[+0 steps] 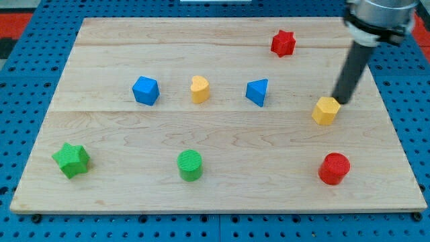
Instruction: Adjust the yellow hexagon
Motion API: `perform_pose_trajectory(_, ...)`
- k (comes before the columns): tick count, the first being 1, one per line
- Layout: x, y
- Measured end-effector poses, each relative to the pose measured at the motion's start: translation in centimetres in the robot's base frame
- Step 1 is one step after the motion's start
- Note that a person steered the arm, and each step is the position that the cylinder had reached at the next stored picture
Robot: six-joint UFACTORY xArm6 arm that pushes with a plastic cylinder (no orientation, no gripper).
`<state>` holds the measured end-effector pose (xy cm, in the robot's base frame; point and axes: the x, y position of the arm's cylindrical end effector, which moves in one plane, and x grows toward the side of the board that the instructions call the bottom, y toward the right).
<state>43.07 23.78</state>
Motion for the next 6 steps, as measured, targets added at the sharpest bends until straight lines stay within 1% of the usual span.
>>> perform_pose_trajectory(1, 4.1, 1.8)
perform_pose_trajectory(2, 6.6, -5.5)
perform_pose_trajectory(3, 4.4, -7.0)
perform_pose_trajectory(4, 1.7, -5.9)
perform_pose_trajectory(5, 1.8, -4.3)
perform_pose_trajectory(6, 4.8, -4.2)
